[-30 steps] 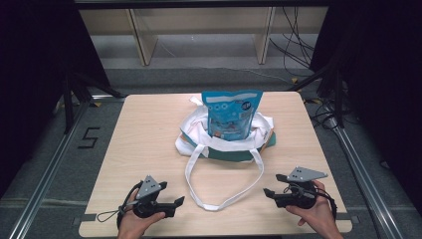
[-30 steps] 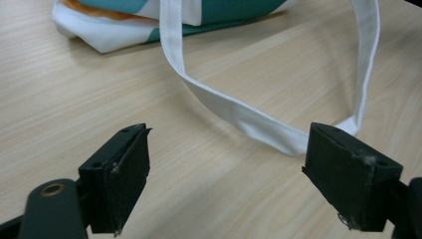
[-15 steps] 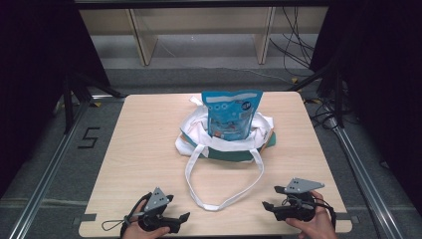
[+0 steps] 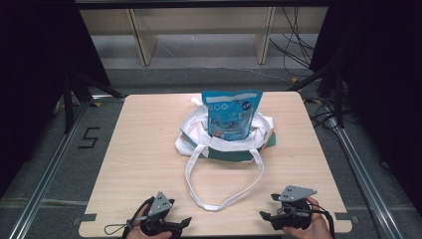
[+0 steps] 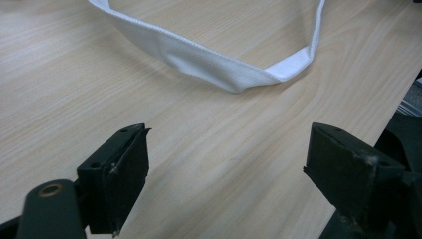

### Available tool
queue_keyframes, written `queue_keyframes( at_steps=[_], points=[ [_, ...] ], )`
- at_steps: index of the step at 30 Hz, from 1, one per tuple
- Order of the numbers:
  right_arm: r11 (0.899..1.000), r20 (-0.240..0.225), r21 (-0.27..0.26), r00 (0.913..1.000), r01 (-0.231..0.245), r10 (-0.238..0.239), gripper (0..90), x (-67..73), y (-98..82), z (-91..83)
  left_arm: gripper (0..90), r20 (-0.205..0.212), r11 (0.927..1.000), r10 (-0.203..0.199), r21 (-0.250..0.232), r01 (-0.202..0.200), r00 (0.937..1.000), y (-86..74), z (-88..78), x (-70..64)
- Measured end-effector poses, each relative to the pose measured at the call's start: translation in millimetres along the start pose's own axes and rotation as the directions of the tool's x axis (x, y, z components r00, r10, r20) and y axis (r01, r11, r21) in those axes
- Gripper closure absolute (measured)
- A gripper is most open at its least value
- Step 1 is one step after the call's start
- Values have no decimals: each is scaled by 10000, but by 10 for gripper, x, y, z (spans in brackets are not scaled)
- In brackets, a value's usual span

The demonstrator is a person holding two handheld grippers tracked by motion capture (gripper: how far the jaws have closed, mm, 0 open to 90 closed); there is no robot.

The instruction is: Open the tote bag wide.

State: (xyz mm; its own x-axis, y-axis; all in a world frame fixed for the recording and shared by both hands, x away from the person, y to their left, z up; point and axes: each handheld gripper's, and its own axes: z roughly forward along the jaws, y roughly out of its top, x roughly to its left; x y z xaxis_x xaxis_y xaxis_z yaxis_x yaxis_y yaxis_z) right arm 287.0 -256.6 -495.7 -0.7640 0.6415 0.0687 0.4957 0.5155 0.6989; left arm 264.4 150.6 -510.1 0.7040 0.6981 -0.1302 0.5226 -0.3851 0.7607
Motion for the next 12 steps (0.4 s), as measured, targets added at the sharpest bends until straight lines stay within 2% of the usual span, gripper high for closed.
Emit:
queue_keyframes(
  at_steps=[1,4,7,11,12],
  points=[
    [10000,7,45,10000,-52,52,266,8,4,-3,165,-99,9999,110,109,-109,9999,1,-9,8],
    [10000,61,-3,10000,-59,59,266,9,9,-1,165,-67,10000,-72,-35,71,10000,2,-5,3],
    [10000,14,-1,10000,-24,24,266,-2,4,2,165,-52,9997,227,35,-227,9997,12,-7,23],
    [10000,15,-68,10000,-72,72,266,-7,0,4,165,-122,9999,101,-50,-102,9999,13,3,29],
    [10000,63,-80,10000,-58,59,266,-8,2,1,164,-145,9999,-104,-6,104,9998,11,-3,23]
  ],
)
